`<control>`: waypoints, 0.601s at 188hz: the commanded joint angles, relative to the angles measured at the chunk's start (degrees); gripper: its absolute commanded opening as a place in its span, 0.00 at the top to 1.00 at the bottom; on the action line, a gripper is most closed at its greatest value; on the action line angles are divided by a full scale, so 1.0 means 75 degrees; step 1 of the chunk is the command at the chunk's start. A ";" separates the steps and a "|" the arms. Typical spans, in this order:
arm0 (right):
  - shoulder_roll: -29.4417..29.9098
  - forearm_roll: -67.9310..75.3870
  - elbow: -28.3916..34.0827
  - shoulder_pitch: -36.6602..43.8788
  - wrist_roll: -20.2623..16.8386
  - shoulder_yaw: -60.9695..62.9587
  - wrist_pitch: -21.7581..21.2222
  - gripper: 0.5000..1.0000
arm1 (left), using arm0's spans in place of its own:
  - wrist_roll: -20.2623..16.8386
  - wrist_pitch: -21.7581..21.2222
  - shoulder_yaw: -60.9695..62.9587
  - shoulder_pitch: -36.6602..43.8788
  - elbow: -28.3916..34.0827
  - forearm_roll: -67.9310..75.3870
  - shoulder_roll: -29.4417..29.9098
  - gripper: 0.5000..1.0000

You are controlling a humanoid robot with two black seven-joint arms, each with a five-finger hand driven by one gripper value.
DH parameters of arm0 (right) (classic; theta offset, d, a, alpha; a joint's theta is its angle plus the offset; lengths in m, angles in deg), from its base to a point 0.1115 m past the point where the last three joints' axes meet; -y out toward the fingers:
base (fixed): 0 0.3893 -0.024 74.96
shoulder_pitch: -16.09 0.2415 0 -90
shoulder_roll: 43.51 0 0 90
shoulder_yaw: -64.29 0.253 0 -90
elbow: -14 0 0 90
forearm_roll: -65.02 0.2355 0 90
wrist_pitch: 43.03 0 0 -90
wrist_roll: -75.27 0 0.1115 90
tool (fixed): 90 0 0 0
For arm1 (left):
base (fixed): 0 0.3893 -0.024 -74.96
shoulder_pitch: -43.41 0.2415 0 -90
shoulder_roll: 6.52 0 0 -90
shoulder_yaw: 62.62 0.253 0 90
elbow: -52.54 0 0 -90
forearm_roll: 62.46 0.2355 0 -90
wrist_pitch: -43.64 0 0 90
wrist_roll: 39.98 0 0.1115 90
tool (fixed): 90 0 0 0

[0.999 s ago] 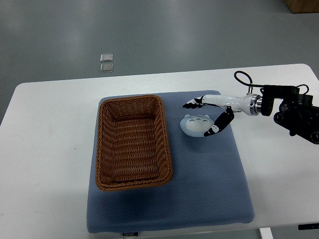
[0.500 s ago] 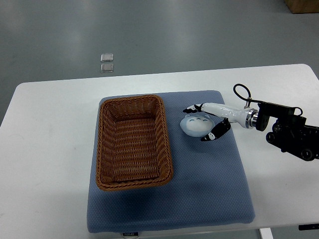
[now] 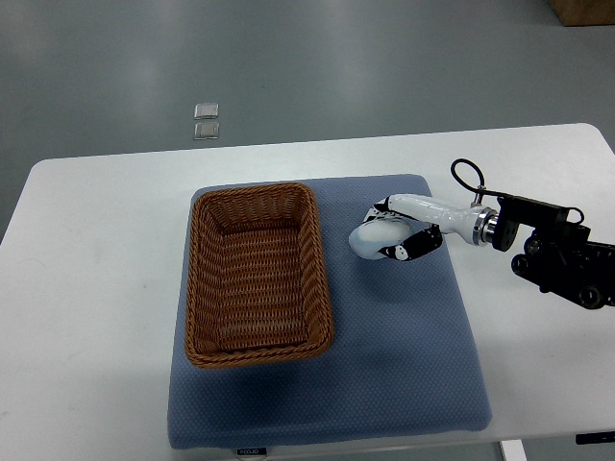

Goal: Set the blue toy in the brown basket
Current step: 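Close the right hand fingers around the toy and lift it, then carry the toy with the right hand over the wicker basket and lower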

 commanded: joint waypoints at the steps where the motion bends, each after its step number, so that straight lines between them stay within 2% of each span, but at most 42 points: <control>1: 0.0037 0.0061 0.0000 0.0038 0.0090 0.0033 0.0061 1.00 | -0.0001 0.0000 0.0000 -0.0005 -0.0008 0.0000 0.0000 0.00; 77: 0.0037 0.0776 0.0317 0.0355 0.0067 0.1216 -0.0021 1.00 | -0.0001 0.0000 0.0000 -0.0005 0.0004 0.0000 0.0000 0.00; 113: 0.0517 0.0705 0.0317 0.0765 0.0020 0.1170 -0.0044 1.00 | -0.0001 0.0000 0.0000 -0.0005 -0.0008 0.0000 0.0000 0.00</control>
